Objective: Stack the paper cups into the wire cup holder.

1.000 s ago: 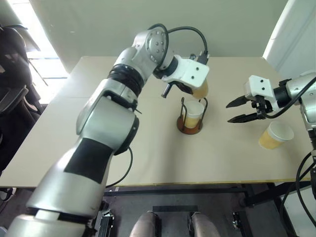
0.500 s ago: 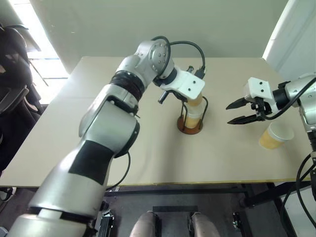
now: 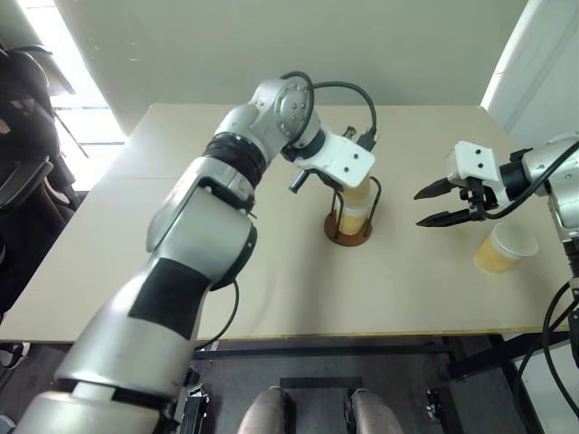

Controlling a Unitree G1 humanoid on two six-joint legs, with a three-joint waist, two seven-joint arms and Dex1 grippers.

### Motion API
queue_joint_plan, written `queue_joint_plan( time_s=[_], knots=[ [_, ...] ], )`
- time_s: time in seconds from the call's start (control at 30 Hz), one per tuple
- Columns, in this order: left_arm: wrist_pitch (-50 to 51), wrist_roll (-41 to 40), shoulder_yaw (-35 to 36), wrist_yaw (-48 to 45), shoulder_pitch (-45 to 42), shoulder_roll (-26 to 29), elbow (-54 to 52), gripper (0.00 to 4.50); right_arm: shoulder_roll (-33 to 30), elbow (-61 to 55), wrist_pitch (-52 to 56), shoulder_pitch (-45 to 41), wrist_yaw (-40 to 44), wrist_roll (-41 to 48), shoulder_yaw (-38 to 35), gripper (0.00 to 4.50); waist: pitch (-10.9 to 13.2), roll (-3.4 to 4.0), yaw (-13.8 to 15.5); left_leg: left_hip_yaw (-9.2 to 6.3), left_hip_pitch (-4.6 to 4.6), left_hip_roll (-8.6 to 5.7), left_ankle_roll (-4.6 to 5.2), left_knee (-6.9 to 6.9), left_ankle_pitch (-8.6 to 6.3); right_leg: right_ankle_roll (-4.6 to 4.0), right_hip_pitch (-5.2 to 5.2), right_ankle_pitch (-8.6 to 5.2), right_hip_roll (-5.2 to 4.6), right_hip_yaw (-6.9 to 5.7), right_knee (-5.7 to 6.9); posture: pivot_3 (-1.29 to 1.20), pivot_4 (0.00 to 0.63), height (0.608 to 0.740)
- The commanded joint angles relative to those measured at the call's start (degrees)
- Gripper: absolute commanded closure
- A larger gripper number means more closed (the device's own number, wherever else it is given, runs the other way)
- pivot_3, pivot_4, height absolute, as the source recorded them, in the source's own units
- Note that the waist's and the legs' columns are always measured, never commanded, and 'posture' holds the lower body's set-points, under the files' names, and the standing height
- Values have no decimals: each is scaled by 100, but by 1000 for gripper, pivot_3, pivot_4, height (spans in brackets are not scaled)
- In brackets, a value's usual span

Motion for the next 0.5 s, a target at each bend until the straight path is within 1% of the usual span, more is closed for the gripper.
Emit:
queue_joint_plan(
  time_s=[0.03,0.5],
  knots=[
    [-64,6,18,46,-60,8,-41,4479,-105,-110,-39,-118,-40,59,-196,1878,0,0,0,0,0,0,0,0,0,0,0,0,0,0,0,0,150,740],
    [-89,-34,74,4,-47,-46,-47,4479,-143,-149,-47,-88,-55,47,-202,1878,0,0,2,0,0,0,0,0,0,0,1,0,0,0,-1,0,150,740]
  ],
)
